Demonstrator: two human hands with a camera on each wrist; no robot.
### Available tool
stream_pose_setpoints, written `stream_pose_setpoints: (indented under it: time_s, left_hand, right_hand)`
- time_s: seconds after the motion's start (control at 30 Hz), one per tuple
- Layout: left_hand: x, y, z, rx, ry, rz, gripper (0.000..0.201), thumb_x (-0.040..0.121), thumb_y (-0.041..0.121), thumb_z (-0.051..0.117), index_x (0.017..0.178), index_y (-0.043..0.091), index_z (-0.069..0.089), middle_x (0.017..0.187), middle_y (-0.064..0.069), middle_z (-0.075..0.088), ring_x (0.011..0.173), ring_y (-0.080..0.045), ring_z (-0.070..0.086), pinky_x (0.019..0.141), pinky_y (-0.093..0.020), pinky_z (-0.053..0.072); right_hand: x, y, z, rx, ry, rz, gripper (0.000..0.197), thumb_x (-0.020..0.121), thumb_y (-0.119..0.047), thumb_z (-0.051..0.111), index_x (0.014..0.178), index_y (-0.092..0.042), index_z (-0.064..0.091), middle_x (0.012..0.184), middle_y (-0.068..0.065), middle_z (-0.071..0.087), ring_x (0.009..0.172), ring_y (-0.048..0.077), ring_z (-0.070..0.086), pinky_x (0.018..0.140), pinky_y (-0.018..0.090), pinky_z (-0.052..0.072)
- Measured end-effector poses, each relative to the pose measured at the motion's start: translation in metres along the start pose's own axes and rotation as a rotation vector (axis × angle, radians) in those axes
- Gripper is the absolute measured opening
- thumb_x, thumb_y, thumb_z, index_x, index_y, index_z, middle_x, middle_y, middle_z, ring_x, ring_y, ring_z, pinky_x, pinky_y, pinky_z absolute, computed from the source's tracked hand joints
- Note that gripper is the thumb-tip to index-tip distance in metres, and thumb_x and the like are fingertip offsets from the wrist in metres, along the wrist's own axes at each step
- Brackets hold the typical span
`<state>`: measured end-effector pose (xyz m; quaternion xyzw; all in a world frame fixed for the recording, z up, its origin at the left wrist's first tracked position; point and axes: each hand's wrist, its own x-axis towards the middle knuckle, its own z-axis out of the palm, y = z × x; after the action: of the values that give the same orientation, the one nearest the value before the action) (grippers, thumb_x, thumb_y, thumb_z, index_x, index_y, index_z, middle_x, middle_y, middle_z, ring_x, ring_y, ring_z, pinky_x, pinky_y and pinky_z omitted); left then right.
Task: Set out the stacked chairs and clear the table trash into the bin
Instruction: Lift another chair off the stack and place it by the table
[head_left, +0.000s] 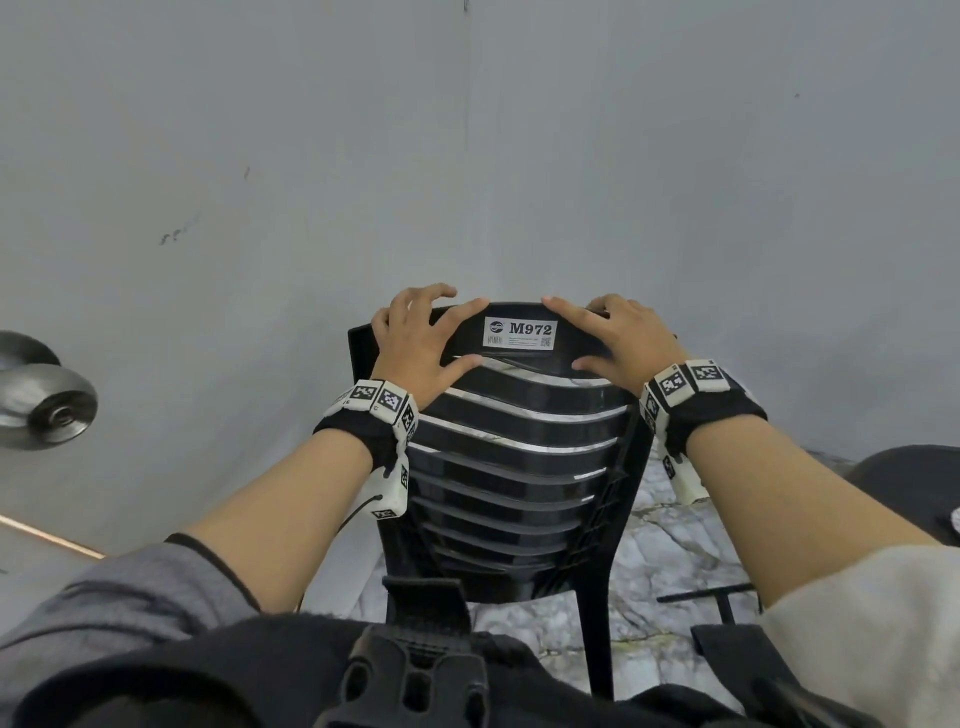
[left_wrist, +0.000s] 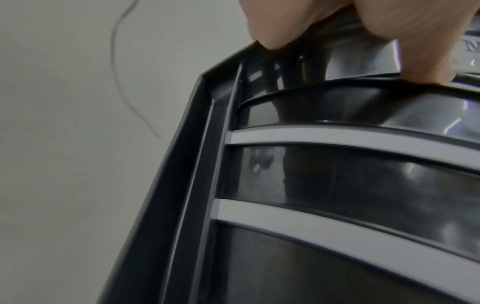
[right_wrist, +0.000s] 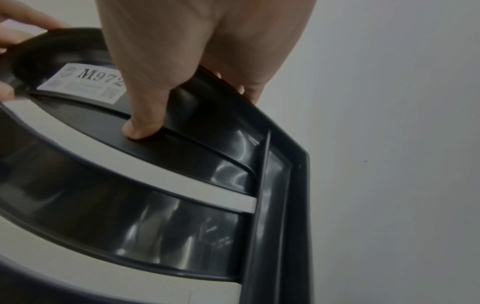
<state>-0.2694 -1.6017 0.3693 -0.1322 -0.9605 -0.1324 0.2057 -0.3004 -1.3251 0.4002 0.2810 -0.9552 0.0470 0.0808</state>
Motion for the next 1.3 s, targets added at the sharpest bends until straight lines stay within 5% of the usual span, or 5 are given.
stream_pose_setpoints:
  time_s: [0.23, 0.5, 0.83, 1.3]
  left_hand:
    - [-0.014, 0.0, -0.007, 0.018, 0.02, 0.066, 0.062, 0.078, 0.06, 0.059, 0.133, 0.044, 0.033, 0.106, -0.007, 0.052, 0.093, -0.027, 0.05, 0.084, -0.045, 0.035]
    - [-0.049, 0.01, -0.019, -0.023, 0.053, 0.142, 0.061, 0.075, 0.061, 0.056, 0.13, 0.045, 0.035, 0.099, -0.006, 0.053, 0.087, -0.023, 0.052, 0.083, -0.045, 0.04]
    - [-0.093, 0.035, -0.034, 0.007, 0.04, 0.321, 0.056, 0.078, 0.056, 0.054, 0.128, 0.037, 0.035, 0.104, -0.01, 0.054, 0.09, -0.029, 0.053, 0.088, -0.05, 0.038]
    - [-0.125, 0.154, -0.045, -0.211, 0.071, 0.564, 0.069, 0.073, 0.044, 0.074, 0.129, 0.036, 0.035, 0.106, -0.013, 0.055, 0.094, -0.031, 0.055, 0.088, -0.051, 0.038]
  right_hand:
    - [-0.024, -0.017, 0.002, 0.026, 0.079, 0.075, 0.087, 0.081, -0.031, 0.069, 0.14, -0.057, 0.01, 0.092, 0.007, 0.05, 0.082, 0.022, 0.048, 0.081, 0.039, 0.044]
    - [-0.07, -0.041, -0.008, -0.029, 0.077, 0.093, 0.085, 0.082, -0.039, 0.066, 0.137, -0.063, 0.006, 0.093, 0.004, 0.053, 0.085, 0.022, 0.051, 0.085, 0.039, 0.038]
    - [-0.158, -0.087, -0.019, 0.012, 0.033, 0.078, 0.085, 0.083, -0.041, 0.064, 0.134, -0.066, 0.001, 0.079, 0.005, 0.049, 0.073, 0.021, 0.047, 0.069, 0.037, 0.047]
    - [-0.323, -0.127, -0.086, -0.156, 0.083, 0.45, 0.078, 0.083, -0.047, 0.058, 0.137, -0.063, 0.004, 0.084, -0.003, 0.046, 0.075, 0.016, 0.049, 0.055, 0.035, 0.05]
